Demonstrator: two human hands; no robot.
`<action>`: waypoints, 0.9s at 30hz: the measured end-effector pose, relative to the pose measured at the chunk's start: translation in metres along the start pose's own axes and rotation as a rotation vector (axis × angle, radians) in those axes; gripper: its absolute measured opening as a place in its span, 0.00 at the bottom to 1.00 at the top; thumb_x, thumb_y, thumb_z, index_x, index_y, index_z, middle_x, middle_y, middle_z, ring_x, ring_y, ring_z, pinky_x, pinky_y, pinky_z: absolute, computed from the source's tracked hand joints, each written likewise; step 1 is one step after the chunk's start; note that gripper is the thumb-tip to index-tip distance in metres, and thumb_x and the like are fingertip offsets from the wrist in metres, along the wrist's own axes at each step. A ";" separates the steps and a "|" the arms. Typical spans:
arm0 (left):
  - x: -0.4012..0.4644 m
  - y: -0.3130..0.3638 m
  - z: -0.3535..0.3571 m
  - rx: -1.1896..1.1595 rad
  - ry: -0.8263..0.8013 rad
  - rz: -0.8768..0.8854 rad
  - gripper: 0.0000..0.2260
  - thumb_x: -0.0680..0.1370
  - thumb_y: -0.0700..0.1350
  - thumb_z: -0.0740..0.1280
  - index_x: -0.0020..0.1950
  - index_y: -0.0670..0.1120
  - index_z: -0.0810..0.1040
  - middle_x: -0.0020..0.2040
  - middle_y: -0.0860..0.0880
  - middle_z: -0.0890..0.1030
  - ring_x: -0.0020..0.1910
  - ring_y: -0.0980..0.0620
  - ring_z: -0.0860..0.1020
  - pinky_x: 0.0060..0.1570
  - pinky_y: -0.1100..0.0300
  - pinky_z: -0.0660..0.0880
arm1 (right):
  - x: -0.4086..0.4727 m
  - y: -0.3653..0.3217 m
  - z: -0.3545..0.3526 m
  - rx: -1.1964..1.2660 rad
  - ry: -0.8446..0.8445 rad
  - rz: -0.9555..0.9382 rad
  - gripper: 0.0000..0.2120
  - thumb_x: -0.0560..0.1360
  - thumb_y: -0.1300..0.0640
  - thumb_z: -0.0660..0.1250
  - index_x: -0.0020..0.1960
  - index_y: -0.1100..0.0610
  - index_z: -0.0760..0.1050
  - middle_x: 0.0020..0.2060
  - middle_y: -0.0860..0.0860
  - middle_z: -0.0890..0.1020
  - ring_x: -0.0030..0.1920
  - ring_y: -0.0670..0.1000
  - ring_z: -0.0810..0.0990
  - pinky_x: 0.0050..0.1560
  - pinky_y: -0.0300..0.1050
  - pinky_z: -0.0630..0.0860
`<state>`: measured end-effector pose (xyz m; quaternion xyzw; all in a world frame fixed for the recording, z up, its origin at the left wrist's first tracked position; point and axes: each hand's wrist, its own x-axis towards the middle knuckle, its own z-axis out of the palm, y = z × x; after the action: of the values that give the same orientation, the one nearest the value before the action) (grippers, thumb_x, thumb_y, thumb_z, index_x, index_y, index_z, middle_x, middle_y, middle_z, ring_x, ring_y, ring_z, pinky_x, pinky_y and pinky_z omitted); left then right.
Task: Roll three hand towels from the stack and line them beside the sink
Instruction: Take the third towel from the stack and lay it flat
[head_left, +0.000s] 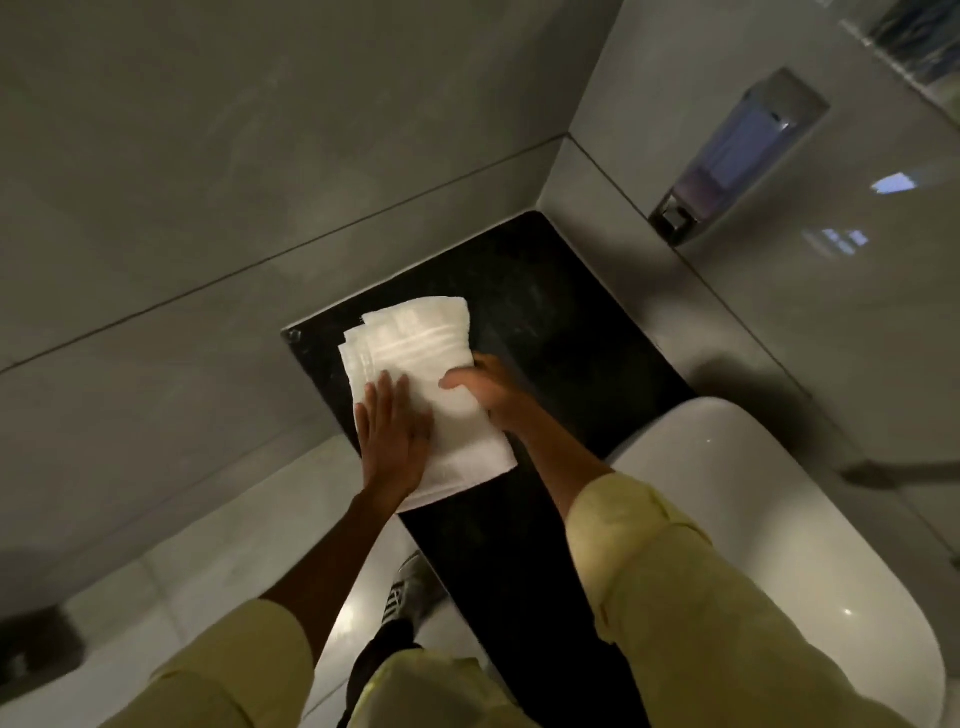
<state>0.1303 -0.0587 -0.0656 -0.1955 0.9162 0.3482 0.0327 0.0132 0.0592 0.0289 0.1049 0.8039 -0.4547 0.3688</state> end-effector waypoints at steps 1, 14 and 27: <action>-0.001 0.006 -0.008 -0.207 0.023 -0.066 0.31 0.80 0.62 0.52 0.80 0.52 0.50 0.81 0.48 0.47 0.80 0.47 0.46 0.78 0.44 0.47 | -0.011 -0.002 -0.005 0.101 -0.038 -0.008 0.28 0.67 0.52 0.76 0.66 0.52 0.75 0.60 0.53 0.79 0.57 0.56 0.79 0.62 0.59 0.75; -0.086 0.212 -0.073 -0.978 -1.187 -0.368 0.24 0.69 0.62 0.71 0.53 0.44 0.85 0.52 0.42 0.84 0.51 0.43 0.83 0.51 0.50 0.78 | -0.281 0.120 -0.161 1.017 0.321 -0.325 0.35 0.58 0.61 0.72 0.65 0.62 0.74 0.51 0.61 0.84 0.51 0.64 0.83 0.49 0.59 0.80; -0.337 0.353 0.105 -0.331 -1.894 0.095 0.30 0.61 0.43 0.81 0.62 0.47 0.79 0.55 0.47 0.85 0.55 0.48 0.83 0.58 0.50 0.78 | -0.535 0.382 -0.121 1.566 1.212 -0.354 0.30 0.60 0.63 0.73 0.63 0.55 0.75 0.52 0.56 0.84 0.53 0.59 0.83 0.48 0.54 0.81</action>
<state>0.2980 0.3632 0.1421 0.2020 0.4560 0.4873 0.7168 0.5232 0.4618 0.1859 0.4107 0.3346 -0.7735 -0.3481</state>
